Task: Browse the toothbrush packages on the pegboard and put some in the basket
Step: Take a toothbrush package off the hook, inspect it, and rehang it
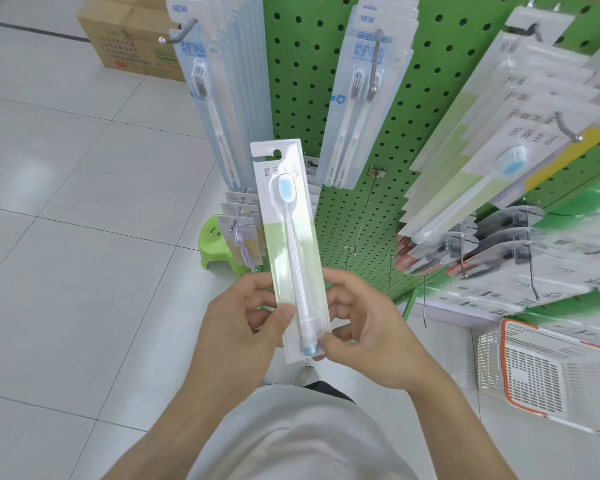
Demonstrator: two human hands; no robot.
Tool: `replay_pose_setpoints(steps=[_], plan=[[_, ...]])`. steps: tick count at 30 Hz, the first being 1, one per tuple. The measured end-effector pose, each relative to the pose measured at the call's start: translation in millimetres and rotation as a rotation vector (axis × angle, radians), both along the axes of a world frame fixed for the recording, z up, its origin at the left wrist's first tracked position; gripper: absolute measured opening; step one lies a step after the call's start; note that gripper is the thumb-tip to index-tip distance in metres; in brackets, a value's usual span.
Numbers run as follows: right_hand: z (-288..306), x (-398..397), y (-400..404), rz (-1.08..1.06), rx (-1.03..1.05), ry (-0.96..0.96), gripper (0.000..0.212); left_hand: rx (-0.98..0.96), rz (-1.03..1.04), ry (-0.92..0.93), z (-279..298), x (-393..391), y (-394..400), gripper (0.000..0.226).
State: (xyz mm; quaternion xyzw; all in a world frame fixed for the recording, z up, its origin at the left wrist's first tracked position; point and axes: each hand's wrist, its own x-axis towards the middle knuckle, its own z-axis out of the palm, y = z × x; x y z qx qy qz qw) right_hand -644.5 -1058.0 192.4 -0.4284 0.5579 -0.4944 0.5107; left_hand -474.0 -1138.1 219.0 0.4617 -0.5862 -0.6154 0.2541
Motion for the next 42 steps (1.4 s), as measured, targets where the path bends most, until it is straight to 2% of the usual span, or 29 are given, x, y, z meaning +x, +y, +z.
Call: replay_pose_setpoints(steps=[3, 8, 20, 24, 27, 29, 30, 33, 34, 42], plan=[[-0.9, 2.1, 0.4, -0.045, 0.011, -0.046, 0.07, -0.007, -0.053, 0.006, -0.7, 1.4, -0.9, 0.032], [-3.3, -2.2, 3.7, -0.096, 0.022, -0.075, 0.07, -0.018, -0.213, -0.008, 0.9, 4.5, 3.8, 0.061], [-3.5, 0.5, 4.6, -0.124, 0.078, 0.053, 0.067, -0.023, -0.254, -0.098, -14.1, -0.1, 5.1, 0.069], [-3.9, -0.7, 4.5, -0.145, 0.078, 0.078, 0.054, -0.084, -0.295, -0.161, -12.2, -0.3, 8.0, 0.072], [-5.2, 0.3, 4.4, -0.173, 0.083, 0.161, 0.04, -0.172, -0.341, -0.267, -12.0, -0.3, 15.0, 0.09], [-6.9, 1.3, 4.6, -0.185, 0.066, 0.164, 0.037, -0.184, -0.293, -0.298, -10.0, -1.1, 18.9, 0.099], [-7.7, 1.5, 4.7, -0.194, 0.055, 0.141, 0.037, -0.176, -0.255, -0.285, -8.6, -1.9, 20.0, 0.094], [-7.9, -0.2, 6.4, -0.168, 0.014, 0.031, 0.035, -0.139, -0.16, -0.198, -6.1, -2.8, 19.1, 0.051], [-7.0, -1.3, 7.1, -0.143, 0.006, 0.006, 0.032, -0.125, -0.133, -0.185, -5.9, -2.7, 17.7, 0.044], [-7.7, -2.8, 7.0, -0.054, -0.025, -0.068, 0.021, -0.077, -0.211, -0.073, -6.9, -3.9, 23.9, 0.039]])
